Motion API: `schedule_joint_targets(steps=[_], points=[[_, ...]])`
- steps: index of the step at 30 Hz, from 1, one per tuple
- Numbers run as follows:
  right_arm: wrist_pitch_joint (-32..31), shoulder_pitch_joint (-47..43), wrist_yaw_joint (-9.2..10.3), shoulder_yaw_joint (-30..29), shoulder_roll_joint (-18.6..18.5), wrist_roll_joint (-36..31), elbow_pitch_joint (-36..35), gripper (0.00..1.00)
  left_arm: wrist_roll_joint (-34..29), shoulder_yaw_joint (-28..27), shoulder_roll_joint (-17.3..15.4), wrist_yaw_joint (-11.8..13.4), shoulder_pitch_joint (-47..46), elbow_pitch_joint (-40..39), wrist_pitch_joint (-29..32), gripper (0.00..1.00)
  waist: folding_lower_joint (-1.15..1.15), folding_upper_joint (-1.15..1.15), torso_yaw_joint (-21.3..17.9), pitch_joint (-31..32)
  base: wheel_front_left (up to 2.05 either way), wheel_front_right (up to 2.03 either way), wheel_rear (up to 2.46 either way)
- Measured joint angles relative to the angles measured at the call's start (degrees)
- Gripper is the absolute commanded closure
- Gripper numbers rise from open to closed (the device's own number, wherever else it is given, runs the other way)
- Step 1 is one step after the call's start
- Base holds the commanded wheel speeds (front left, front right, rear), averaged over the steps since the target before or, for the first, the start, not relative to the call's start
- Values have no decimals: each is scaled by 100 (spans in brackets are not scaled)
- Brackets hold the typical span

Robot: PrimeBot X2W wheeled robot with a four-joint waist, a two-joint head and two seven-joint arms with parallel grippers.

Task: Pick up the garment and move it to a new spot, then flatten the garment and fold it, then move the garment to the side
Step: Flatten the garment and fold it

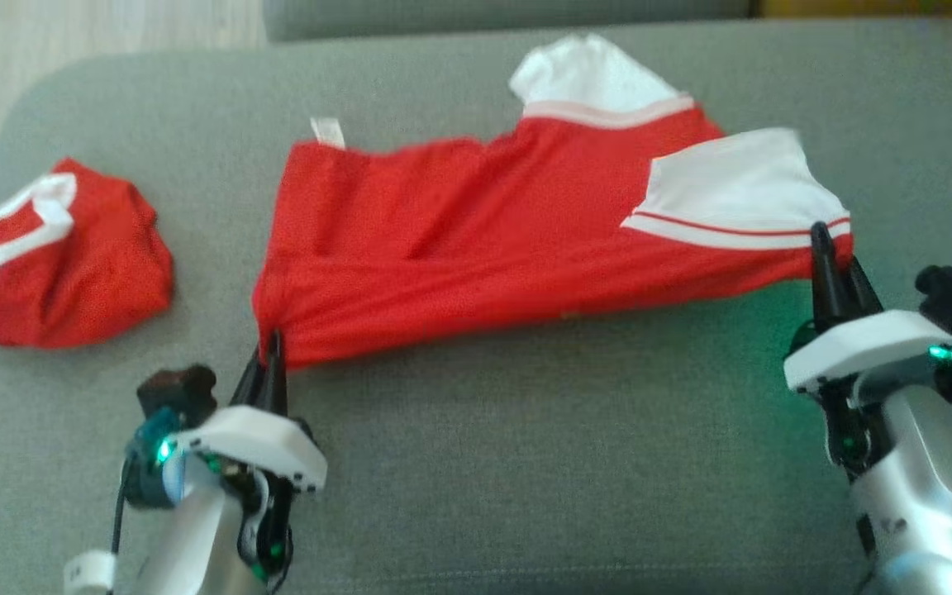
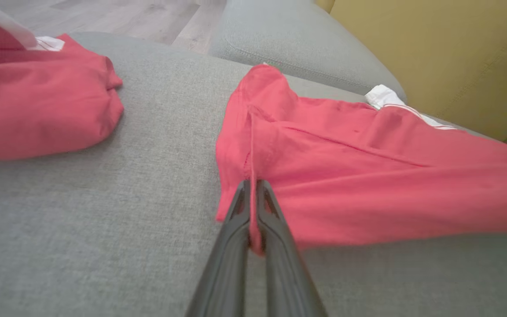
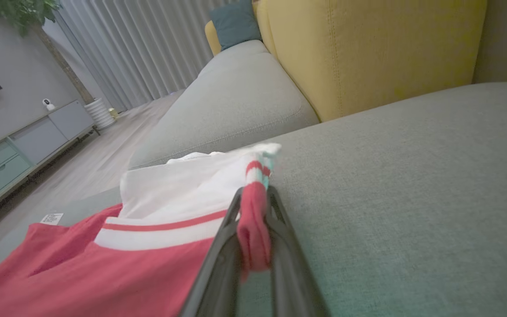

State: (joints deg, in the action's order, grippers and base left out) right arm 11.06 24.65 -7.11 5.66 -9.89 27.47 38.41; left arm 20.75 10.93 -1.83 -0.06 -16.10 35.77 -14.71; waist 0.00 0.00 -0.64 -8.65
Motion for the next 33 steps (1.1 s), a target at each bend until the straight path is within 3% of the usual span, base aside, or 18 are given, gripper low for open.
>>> schedule_joint_targets(steps=[9,10,11,12,13,18,23,33], points=[[-565,-1557,0,-70,-87,277,-554,100,42,142,-1,20,1106,159,1,100,0,0,11,666,0,0,0],[-599,-1673,0,-88,-62,278,-595,100,66,153,-1,44,1172,159,1,56,0,0,14,645,0,0,0],[-613,-1770,0,-96,-38,263,-624,100,77,159,-2,63,1207,147,1,0,0,0,18,614,0,0,0],[-619,-1852,0,-101,-11,219,-647,76,77,172,-4,77,1220,136,1,0,0,0,25,579,0,0,0],[-638,-1890,0,-148,43,211,-653,0,77,186,-4,111,1218,125,1,0,0,0,29,543,0,0,0],[-601,-1833,0,-379,147,-36,-818,0,24,318,-27,134,1096,-8,1,0,0,0,65,354,0,0,0],[-649,-1326,0,-424,177,-305,-1070,0,-218,397,-120,11,365,-57,34,0,0,0,102,189,0,0,0],[-1024,183,0,-24,174,-609,-1233,0,-426,531,-783,-316,-1633,149,1479,0,0,0,82,-336,0,0,0]])
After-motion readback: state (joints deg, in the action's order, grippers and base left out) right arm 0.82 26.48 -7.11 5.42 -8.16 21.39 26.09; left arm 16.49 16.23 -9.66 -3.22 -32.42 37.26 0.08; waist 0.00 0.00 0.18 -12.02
